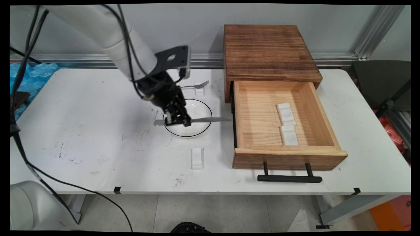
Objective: Place the picked object into the drawer
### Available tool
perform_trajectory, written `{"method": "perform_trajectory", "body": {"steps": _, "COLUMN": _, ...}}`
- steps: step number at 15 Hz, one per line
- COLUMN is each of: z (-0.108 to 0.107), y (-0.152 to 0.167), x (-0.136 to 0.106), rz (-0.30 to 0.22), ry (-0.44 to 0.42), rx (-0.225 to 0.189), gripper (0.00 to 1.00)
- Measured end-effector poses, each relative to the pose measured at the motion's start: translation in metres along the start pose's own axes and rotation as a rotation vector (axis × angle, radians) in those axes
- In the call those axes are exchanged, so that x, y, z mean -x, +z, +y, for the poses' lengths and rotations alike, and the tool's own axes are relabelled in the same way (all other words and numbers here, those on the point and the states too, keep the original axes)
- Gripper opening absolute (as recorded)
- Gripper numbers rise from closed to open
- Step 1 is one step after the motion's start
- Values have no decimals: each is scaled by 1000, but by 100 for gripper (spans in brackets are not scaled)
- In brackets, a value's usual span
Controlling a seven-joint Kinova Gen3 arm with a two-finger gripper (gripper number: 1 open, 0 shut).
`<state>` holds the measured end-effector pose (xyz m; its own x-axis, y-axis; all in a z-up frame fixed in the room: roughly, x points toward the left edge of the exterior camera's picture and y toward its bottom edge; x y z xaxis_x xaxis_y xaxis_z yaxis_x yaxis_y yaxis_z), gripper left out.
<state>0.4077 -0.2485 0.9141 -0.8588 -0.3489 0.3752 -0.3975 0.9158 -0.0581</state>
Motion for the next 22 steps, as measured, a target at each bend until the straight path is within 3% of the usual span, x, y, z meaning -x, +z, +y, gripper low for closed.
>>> {"method": "perform_trajectory", "body": {"steps": 9, "z": -21, "y": -8, "x": -97, "rz": 121, "ry": 19, "rx": -5, "gripper": 0}}
{"method": "perform_trajectory", "body": {"steps": 14, "z": -22, "y": 8, "x": -148, "rz": 168, "ry": 29, "rx": 9, "gripper": 0}}
{"method": "perform_trajectory", "body": {"steps": 22, "z": -21, "y": 41, "x": -207, "rz": 227, "ry": 40, "rx": 19, "gripper": 0}}
